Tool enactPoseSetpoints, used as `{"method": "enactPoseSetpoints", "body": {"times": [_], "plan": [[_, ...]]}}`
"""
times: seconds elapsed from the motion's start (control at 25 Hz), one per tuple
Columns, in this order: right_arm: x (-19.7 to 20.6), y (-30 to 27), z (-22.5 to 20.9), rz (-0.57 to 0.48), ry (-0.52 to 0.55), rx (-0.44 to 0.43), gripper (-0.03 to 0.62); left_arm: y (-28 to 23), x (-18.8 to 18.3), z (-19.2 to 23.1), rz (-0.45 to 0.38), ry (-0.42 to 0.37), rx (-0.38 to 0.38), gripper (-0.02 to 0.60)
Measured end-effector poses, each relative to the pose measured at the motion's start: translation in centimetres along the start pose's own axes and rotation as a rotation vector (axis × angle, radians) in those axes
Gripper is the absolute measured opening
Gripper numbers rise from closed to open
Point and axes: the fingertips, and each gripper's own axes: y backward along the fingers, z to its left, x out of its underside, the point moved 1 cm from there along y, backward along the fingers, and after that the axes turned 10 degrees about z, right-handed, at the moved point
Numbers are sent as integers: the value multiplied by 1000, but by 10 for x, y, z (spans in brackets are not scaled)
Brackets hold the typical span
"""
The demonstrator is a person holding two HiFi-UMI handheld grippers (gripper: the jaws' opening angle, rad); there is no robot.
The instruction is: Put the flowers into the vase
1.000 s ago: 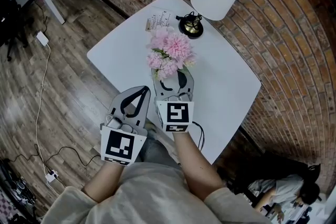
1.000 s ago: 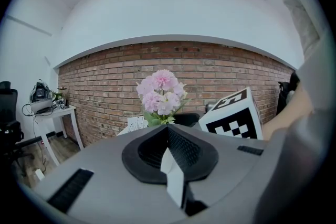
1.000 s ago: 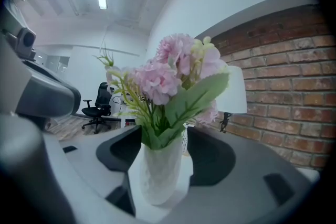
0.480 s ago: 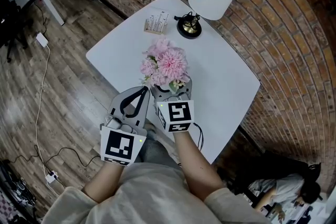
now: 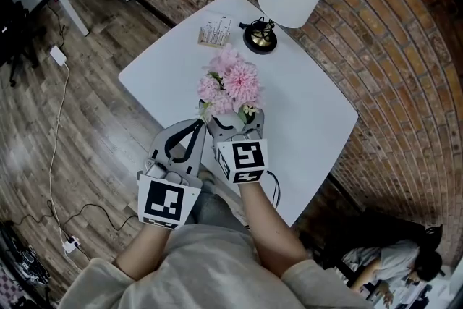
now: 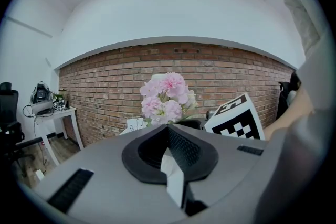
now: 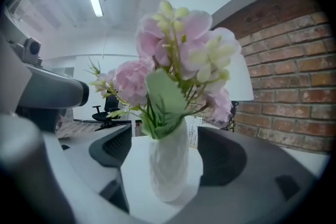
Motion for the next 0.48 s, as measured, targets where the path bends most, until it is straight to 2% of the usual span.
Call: {"method": "enactPoseSetpoints", "body": {"times": [0.4,0.48], "plan": [[21,16,-2,28,-67,32,374,1,-3,-3,-7,3,4,3],[23,23,-3,24,-78,47,345,2,-4,-4,-10,2,6,3]]}}
